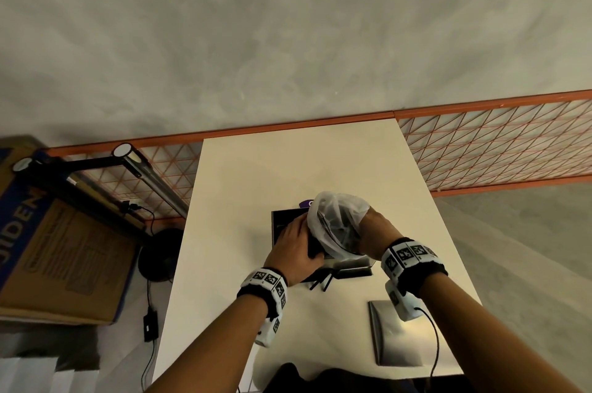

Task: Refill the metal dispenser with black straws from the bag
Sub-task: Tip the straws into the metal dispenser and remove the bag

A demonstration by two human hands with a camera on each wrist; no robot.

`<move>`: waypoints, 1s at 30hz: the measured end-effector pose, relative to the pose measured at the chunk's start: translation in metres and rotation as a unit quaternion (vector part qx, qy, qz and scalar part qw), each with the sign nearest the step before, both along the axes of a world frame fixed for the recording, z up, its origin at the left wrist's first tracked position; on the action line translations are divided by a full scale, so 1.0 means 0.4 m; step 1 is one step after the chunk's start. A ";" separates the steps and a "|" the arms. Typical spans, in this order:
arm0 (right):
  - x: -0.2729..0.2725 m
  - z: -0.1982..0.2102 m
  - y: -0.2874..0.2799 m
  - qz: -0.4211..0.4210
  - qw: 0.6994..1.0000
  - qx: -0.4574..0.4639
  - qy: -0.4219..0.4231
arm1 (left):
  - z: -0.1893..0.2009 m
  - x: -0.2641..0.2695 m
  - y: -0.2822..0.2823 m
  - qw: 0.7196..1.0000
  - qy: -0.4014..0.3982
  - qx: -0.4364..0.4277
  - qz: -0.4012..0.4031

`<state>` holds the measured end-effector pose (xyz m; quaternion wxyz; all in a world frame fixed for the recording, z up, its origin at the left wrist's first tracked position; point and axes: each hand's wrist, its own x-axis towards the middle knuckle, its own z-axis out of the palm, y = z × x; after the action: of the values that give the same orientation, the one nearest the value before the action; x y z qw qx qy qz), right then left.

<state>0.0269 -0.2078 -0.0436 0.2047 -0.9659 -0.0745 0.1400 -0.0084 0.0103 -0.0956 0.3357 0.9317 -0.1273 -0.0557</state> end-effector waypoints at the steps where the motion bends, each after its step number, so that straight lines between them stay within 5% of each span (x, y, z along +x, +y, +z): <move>1: -0.007 0.024 0.004 -0.004 1.000 0.009 0.000 | 0.001 0.000 0.000 1.000 0.004 -0.003 0.004; 9: -0.019 0.070 -0.012 -0.070 0.994 0.078 0.029 | 0.007 0.003 -0.004 0.999 0.003 -0.021 0.026; 19: 0.018 0.146 -0.031 -0.159 0.969 0.181 -0.051 | 0.017 0.005 -0.001 0.998 -0.018 -0.052 0.039; 30: -0.002 0.081 -0.040 -0.200 0.966 0.158 0.052 | 0.006 0.010 -0.003 0.999 -0.016 0.032 0.002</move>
<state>0.0261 -0.2236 -0.0112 0.3823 -0.9079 0.1097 0.1324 -0.0044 0.0092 -0.0933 0.3042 0.9428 -0.1291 -0.0446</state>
